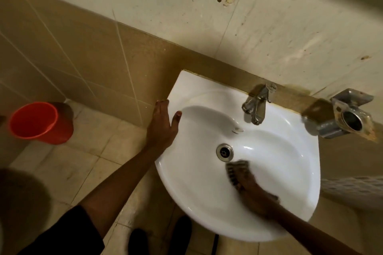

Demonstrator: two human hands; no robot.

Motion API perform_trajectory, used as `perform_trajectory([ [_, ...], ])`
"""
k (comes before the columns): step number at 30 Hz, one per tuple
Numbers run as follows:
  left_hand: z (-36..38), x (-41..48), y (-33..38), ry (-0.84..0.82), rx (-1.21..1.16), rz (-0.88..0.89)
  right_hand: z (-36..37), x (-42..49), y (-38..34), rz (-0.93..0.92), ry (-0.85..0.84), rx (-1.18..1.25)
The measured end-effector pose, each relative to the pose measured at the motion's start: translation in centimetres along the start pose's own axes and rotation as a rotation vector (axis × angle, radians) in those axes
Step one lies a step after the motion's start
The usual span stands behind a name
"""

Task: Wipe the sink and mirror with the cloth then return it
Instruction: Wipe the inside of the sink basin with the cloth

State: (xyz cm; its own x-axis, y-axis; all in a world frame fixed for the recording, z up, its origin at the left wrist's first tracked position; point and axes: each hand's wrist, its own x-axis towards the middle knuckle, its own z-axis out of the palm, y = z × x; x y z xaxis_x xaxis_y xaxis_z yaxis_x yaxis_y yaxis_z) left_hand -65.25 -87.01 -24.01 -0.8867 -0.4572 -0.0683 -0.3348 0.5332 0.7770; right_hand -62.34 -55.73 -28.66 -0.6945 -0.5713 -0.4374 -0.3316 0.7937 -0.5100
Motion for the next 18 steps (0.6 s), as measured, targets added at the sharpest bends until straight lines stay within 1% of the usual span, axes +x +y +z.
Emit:
perform_trajectory([
  [1,0.0,0.0,-0.1,-0.003,-0.015,0.002,1.2,0.9,-2.0,-0.045,0.073,0.035],
  [2,-0.1,0.1,-0.2,-0.005,-0.027,0.005,2.0,1.8,-5.0,-0.13,0.097,0.038],
  [3,-0.1,0.1,-0.3,-0.005,-0.041,0.005,2.9,2.8,-8.2,-0.313,0.078,0.06],
  [4,-0.1,0.2,-0.5,-0.005,-0.054,0.0,4.1,4.3,-10.9,-0.396,0.065,0.148],
  [5,-0.1,0.2,-0.6,-0.009,-0.065,-0.001,4.5,6.1,-13.0,-0.429,0.099,0.176],
  [6,-0.1,0.3,-0.7,-0.005,-0.078,0.001,4.0,7.7,-14.9,-0.415,0.16,0.161],
  [7,-0.1,0.3,-0.7,0.001,-0.091,0.004,4.2,9.6,-15.1,-0.371,0.216,0.178],
  [9,-0.2,0.2,-0.7,-0.01,-0.092,0.007,3.4,12.4,-14.1,-0.251,0.241,0.217],
  [10,-0.1,0.2,-0.7,-0.016,-0.083,-0.001,3.0,13.1,-12.4,-0.138,0.224,0.25],
  [11,-0.1,0.2,-0.8,-0.022,-0.075,-0.013,3.0,13.8,-9.9,-0.061,0.278,0.209],
  [13,-0.1,0.2,-0.7,-0.027,-0.058,-0.026,3.6,13.9,-6.0,0.054,0.369,0.032],
  [14,0.0,0.3,-0.8,-0.022,-0.049,-0.019,3.8,13.9,-5.3,0.113,0.376,0.016],
  [15,0.0,0.3,-0.9,-0.013,-0.047,-0.011,4.1,14.0,-5.3,0.131,0.418,0.028],
  [17,0.1,0.5,-0.9,-0.001,-0.042,-0.004,3.8,14.0,-6.9,0.165,0.475,0.127],
  [18,0.1,0.5,-0.9,-0.002,-0.036,-0.003,3.2,13.9,-8.3,0.207,0.46,0.208],
])
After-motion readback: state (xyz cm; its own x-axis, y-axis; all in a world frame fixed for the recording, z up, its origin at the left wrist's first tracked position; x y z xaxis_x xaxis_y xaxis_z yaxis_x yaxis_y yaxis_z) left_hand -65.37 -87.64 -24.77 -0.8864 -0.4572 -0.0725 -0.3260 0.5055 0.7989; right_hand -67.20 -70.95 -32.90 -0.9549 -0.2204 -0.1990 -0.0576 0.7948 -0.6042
